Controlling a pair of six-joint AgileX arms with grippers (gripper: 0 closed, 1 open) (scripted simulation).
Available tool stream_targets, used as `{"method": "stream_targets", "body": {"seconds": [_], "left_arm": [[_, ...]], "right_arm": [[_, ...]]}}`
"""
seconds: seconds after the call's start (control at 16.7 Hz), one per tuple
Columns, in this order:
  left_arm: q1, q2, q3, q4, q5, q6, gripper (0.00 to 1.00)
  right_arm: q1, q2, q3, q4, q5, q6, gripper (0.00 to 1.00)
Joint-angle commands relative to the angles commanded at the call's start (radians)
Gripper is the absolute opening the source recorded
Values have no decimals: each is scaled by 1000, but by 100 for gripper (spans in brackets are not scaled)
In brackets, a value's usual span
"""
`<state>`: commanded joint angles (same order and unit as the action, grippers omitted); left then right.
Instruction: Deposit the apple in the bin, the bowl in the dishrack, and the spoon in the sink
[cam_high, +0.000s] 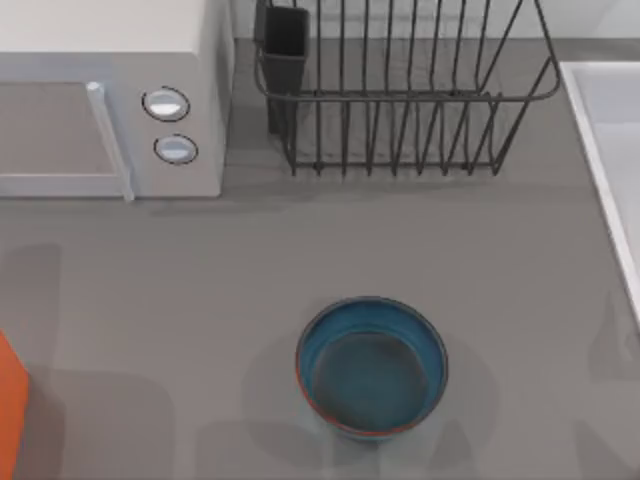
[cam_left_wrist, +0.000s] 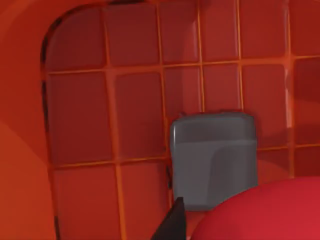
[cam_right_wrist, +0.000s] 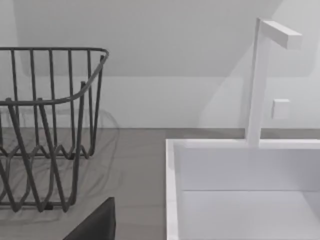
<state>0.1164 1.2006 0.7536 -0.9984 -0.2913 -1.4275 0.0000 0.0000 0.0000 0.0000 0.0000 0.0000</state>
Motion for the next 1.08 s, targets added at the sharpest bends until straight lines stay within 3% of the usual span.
{"method": "stream_targets", "body": {"seconds": [0.3,0.9,1.08], "left_arm": [[0,0,0,0,0,0,98],[-4,-10,15,-23,2,8,100],[-11,-66,-38,36,21,60,100]], "right_arm": [[0,0,0,0,0,0,100],[0,0,0,0,0,0,100],[0,0,0,0,0,0,100]]}}
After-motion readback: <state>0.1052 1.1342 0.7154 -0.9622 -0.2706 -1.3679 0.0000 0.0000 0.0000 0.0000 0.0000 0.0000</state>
